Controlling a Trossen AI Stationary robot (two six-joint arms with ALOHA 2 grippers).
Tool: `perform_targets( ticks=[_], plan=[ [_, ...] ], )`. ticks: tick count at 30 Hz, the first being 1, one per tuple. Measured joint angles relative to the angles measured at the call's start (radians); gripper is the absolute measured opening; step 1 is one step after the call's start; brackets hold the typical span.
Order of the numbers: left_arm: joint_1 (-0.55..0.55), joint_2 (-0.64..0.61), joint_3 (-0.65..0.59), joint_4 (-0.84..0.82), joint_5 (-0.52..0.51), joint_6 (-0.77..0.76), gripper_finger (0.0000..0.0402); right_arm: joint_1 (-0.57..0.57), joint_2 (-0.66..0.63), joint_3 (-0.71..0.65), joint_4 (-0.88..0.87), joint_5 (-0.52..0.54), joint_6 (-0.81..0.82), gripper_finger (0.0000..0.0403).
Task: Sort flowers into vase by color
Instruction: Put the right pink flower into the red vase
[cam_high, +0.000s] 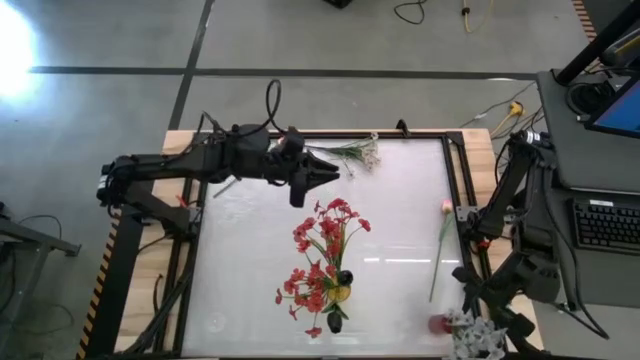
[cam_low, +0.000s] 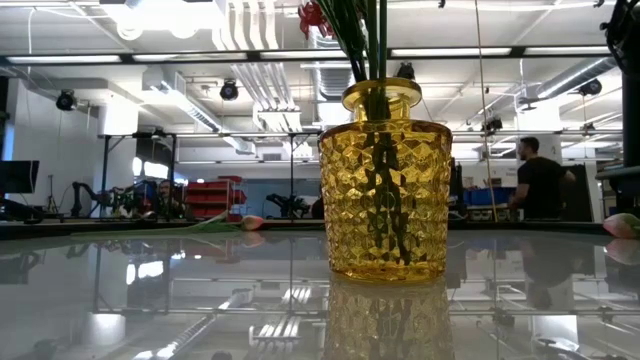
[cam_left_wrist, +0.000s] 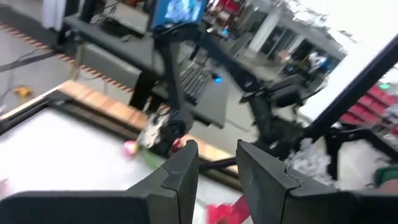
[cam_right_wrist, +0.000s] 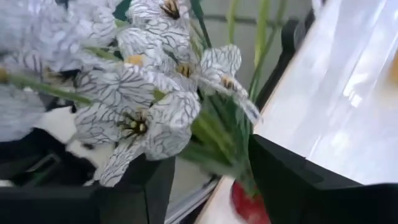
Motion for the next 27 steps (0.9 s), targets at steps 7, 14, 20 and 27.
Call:
perform_targets(
  ticks=[7,14,20,27],
  plan=[
    [0.107,-0.086,0.0,-0.217,0.0,-0.004,0.0099,0.001,0.0,0.113,-0.214,-0.094,0.238,0.0203],
    [0.215,-0.144,0.0,-0.404,-0.01,0.077,0.0099,0.001,0.001,0.309,-0.639,-0.138,0.465,0.0203],
    [0.258,-0.157,0.0,-0.423,-0.01,0.187,0.0099,0.0,0.001,0.47,-0.945,-0.069,0.572,0.0203],
    [0.286,-0.172,-0.018,-0.528,-0.035,0.3,0.0099,-0.06,-0.026,0.503,-1.147,0.187,0.876,0.0203]
  ],
)
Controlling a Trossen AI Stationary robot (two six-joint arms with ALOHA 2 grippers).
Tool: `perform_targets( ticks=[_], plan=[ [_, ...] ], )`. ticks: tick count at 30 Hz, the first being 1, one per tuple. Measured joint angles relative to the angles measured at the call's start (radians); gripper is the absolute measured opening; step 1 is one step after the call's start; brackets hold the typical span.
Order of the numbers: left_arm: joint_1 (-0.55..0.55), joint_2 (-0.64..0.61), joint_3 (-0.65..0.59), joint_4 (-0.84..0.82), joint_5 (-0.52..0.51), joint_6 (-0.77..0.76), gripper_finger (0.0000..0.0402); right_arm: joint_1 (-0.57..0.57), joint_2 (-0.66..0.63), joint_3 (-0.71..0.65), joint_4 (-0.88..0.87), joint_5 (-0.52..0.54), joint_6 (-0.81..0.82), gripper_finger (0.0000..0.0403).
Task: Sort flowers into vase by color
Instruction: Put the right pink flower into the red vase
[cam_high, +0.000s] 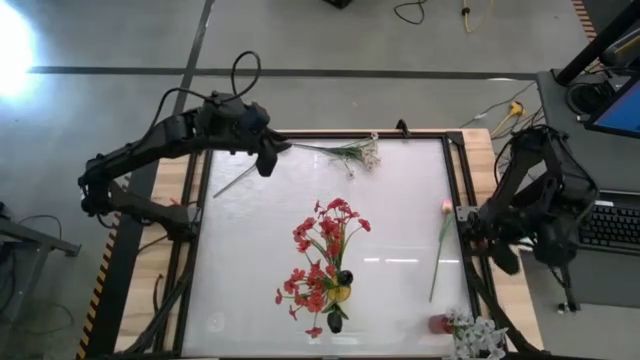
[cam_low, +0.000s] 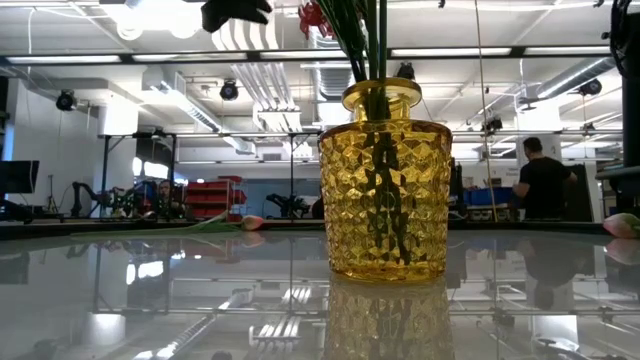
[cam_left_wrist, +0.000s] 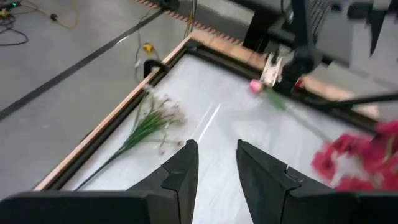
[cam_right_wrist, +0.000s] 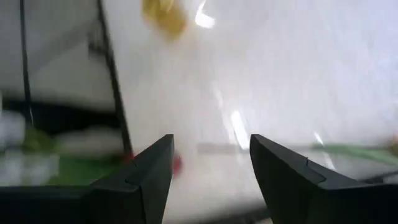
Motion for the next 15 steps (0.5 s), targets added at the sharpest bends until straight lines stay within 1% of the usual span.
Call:
perform_targets(
  ticks=[2,3,5,9,11,15],
  plan=[
    [0.008,-0.015,-0.025,-0.001,0.0,0.028,0.0099,-0.055,-0.003,-0.019,-0.013,0.084,0.116,0.0203],
    [0.014,-0.023,-0.039,-0.002,0.0,0.038,0.0099,-0.09,0.001,-0.035,-0.019,0.109,0.181,0.0203],
    [0.024,-0.04,-0.065,0.001,-0.002,0.056,0.0099,-0.171,0.005,-0.076,-0.02,0.121,0.263,0.0203],
    [0.039,-0.074,-0.123,0.004,-0.002,0.105,0.0099,-0.352,0.039,-0.146,0.009,0.088,0.409,0.0203],
    [0.045,-0.09,-0.149,0.01,0.0,0.126,0.0099,-0.435,0.054,-0.177,0.077,0.078,0.423,0.0203],
    [0.063,-0.116,-0.19,0.02,-0.001,0.15,0.0099,-0.598,0.085,-0.24,0.17,-0.001,0.426,0.0203]
  ],
)
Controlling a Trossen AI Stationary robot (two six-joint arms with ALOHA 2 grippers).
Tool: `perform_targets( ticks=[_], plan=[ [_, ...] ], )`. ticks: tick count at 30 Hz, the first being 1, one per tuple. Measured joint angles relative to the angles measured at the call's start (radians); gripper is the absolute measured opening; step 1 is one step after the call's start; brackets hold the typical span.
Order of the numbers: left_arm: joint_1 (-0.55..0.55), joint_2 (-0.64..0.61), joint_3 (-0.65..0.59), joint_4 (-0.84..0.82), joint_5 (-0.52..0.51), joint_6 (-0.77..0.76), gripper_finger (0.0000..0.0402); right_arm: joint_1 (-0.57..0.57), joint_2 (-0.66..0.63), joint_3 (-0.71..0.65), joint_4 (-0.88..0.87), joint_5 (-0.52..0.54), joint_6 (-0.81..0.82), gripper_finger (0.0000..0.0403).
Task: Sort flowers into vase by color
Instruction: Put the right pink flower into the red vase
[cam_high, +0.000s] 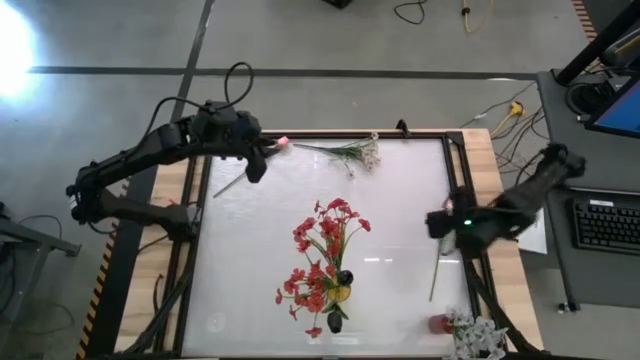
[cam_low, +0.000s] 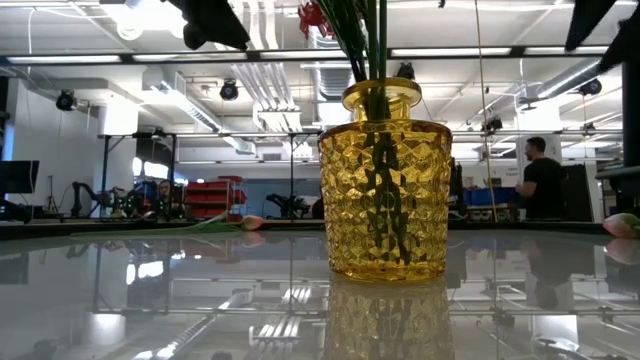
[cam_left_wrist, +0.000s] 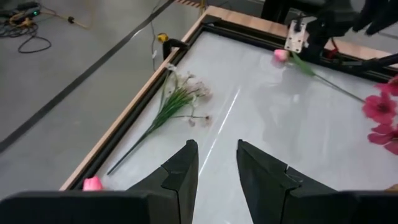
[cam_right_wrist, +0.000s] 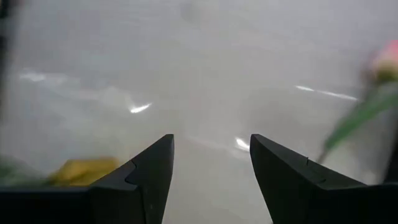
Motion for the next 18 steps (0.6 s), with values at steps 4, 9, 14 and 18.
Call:
perform_targets(
  ticks=[4,9,14,18],
  plan=[
    [0.02,-0.008,-0.009,0.005,0.0,0.018,0.0099,-0.139,0.063,-0.058,0.003,-0.113,0.001,0.0203],
    [0.021,-0.011,-0.008,-0.032,0.0,0.084,0.0099,-0.218,0.15,-0.12,0.007,-0.204,0.107,0.0203],
    [0.021,-0.014,-0.009,-0.092,0.001,0.115,0.0099,-0.202,0.217,-0.205,0.026,-0.324,0.223,0.0203],
    [0.021,-0.013,-0.009,-0.113,0.0,0.13,0.0099,-0.171,0.251,-0.302,0.145,-0.354,0.305,0.0203]
  ],
)
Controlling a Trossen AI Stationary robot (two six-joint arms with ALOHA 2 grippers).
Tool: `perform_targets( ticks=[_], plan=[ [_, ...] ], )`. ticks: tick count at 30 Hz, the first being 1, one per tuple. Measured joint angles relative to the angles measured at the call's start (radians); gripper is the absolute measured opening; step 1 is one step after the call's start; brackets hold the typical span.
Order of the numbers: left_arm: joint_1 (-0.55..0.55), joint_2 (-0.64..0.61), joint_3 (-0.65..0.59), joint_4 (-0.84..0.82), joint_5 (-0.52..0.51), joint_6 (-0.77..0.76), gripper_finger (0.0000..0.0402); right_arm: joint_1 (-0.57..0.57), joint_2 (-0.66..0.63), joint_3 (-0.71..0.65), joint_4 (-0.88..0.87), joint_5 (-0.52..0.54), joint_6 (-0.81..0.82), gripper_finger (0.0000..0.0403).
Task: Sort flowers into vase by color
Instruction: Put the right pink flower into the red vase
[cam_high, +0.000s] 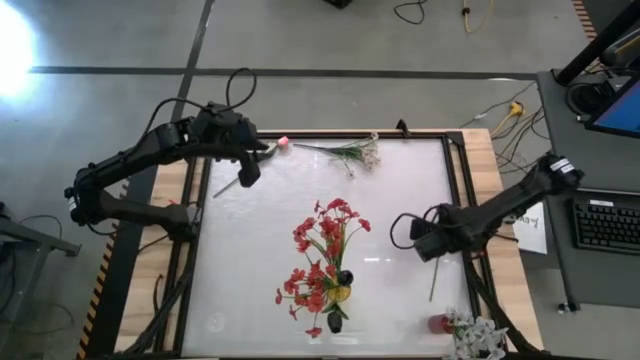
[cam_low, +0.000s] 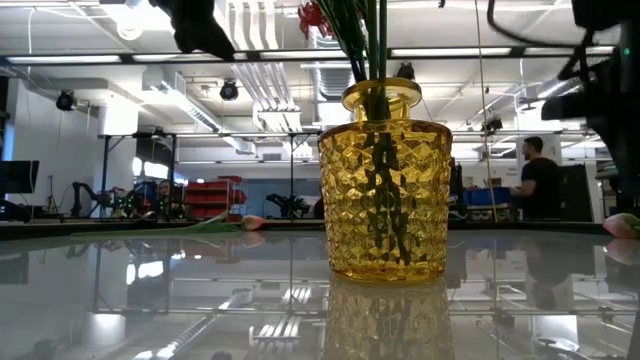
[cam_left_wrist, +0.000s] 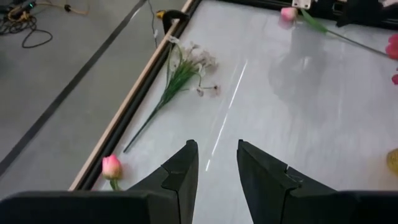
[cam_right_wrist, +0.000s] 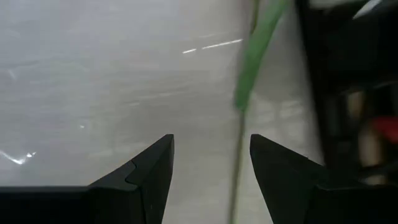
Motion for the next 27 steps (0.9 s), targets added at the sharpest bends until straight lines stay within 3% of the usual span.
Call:
perform_targets(
  ticks=[6,14,21,27],
  plan=[
    [0.0,-0.004,0.0,-0.013,0.0,-0.003,0.0099,0.016,0.079,-0.094,0.07,0.004,0.017,0.0203],
    [0.0,-0.004,0.0,-0.019,0.0,-0.019,0.0099,0.016,0.216,-0.119,0.104,0.004,0.017,0.0195],
    [0.0,-0.002,0.0,-0.018,0.0,-0.06,0.0099,0.016,0.299,-0.128,0.175,0.02,0.016,0.0125],
    [0.0,-0.001,0.0,-0.018,0.001,-0.083,0.0099,0.016,0.294,-0.13,0.199,0.031,0.002,0.0049]
  ],
)
